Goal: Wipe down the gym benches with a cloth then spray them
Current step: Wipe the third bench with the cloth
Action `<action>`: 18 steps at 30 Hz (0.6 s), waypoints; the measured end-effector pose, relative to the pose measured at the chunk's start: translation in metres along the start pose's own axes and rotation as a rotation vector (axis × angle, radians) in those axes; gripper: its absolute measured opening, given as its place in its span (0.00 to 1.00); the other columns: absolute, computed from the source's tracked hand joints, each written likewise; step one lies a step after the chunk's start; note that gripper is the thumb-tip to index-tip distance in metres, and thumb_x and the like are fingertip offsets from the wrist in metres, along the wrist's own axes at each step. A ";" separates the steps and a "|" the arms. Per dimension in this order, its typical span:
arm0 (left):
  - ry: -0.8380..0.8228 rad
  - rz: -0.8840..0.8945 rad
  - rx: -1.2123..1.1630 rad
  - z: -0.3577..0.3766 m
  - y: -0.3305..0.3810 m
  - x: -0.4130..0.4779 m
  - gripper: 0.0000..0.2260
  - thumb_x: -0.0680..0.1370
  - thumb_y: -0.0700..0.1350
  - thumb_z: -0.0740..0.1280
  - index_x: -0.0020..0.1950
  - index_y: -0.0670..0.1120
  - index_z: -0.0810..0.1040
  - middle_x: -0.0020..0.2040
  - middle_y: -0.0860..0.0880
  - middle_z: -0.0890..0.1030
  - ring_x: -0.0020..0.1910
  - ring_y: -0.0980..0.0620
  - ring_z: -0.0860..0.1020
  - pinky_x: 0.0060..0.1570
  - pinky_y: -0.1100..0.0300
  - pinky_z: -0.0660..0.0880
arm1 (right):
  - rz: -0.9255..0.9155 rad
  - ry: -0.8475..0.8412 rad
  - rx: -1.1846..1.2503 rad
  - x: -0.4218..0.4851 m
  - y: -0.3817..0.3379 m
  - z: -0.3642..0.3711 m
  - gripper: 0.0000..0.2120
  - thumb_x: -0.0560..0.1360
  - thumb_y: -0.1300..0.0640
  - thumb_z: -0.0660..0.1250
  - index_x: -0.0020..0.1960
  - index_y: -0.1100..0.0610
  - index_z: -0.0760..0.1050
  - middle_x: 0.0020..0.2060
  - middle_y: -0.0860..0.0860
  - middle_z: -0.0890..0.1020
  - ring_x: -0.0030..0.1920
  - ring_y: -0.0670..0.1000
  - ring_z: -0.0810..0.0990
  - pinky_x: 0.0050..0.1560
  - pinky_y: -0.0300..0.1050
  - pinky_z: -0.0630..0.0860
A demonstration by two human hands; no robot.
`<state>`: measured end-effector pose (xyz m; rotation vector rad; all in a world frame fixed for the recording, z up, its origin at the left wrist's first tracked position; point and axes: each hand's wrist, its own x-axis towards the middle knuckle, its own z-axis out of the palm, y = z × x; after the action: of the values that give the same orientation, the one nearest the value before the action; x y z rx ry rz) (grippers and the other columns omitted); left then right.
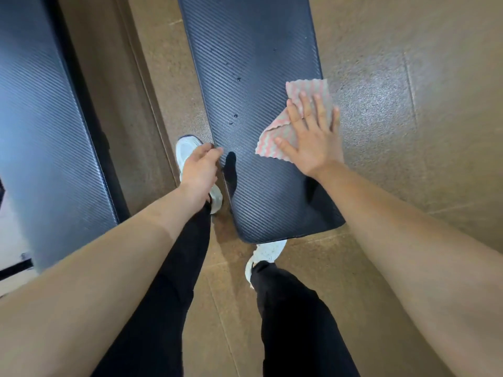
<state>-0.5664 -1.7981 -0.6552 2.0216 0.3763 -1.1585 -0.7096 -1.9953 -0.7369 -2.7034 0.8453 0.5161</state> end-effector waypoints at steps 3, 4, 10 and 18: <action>-0.035 0.117 0.040 0.002 0.016 0.011 0.28 0.82 0.44 0.68 0.80 0.48 0.64 0.68 0.53 0.76 0.66 0.51 0.75 0.69 0.54 0.71 | 0.064 0.019 0.030 0.003 -0.008 -0.001 0.39 0.80 0.29 0.40 0.83 0.49 0.34 0.83 0.53 0.39 0.82 0.58 0.36 0.79 0.68 0.42; -0.058 0.156 0.066 0.003 0.019 0.015 0.28 0.81 0.42 0.69 0.80 0.49 0.64 0.64 0.57 0.75 0.64 0.53 0.75 0.68 0.55 0.71 | 0.088 0.025 0.034 0.006 -0.012 -0.002 0.39 0.81 0.29 0.40 0.83 0.49 0.34 0.83 0.53 0.39 0.82 0.59 0.36 0.79 0.68 0.42; -0.123 0.371 0.332 -0.003 0.009 0.040 0.34 0.71 0.43 0.76 0.76 0.52 0.70 0.63 0.54 0.78 0.62 0.57 0.79 0.66 0.52 0.77 | 0.163 0.011 0.081 0.032 -0.047 -0.010 0.38 0.80 0.30 0.42 0.83 0.47 0.35 0.83 0.53 0.38 0.80 0.65 0.35 0.75 0.73 0.37; -0.198 0.459 0.489 -0.021 -0.010 0.054 0.49 0.68 0.49 0.81 0.83 0.52 0.57 0.66 0.53 0.68 0.62 0.53 0.74 0.64 0.48 0.77 | -0.227 0.056 -0.118 0.074 -0.110 -0.014 0.35 0.82 0.33 0.42 0.83 0.46 0.39 0.83 0.50 0.42 0.81 0.66 0.41 0.74 0.73 0.36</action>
<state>-0.5301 -1.7824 -0.6981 2.2057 -0.4947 -1.2113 -0.5847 -1.9485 -0.7391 -2.8848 0.5255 0.4545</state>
